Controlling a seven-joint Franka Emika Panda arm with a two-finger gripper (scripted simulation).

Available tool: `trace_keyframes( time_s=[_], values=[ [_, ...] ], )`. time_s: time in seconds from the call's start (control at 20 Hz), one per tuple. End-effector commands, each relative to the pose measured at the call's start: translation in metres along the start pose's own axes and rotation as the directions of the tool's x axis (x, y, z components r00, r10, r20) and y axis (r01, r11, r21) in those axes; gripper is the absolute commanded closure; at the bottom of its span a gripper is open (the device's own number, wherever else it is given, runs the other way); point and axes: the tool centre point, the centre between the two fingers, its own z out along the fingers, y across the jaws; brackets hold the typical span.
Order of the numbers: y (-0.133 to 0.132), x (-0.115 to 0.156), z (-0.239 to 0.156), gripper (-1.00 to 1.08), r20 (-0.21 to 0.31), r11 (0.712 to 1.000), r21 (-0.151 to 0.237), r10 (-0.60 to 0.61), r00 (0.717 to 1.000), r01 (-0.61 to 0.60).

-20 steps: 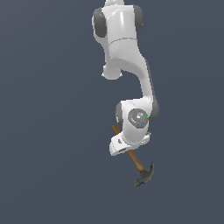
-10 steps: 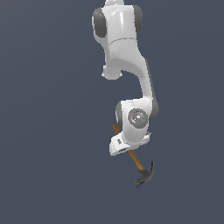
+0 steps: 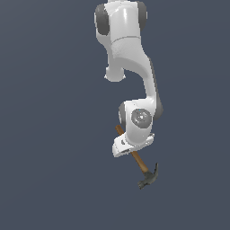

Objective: Pick up the object and move it to a goal position.

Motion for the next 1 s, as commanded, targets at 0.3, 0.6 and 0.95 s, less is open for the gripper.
trace_keyframes(
  time_s=[0.3,0.6,0.95],
  values=[
    [-0.011,-0.027,-0.012,1.08,-0.002,1.0,-0.001,-0.001,1.0,0.001],
    [-0.023,-0.057,-0.025,1.08,-0.002,1.0,-0.001,-0.001,1.0,0.001],
    [-0.039,-0.096,-0.041,1.08,-0.002,1.0,-0.001,-0.001,1.0,0.001]
  ],
)
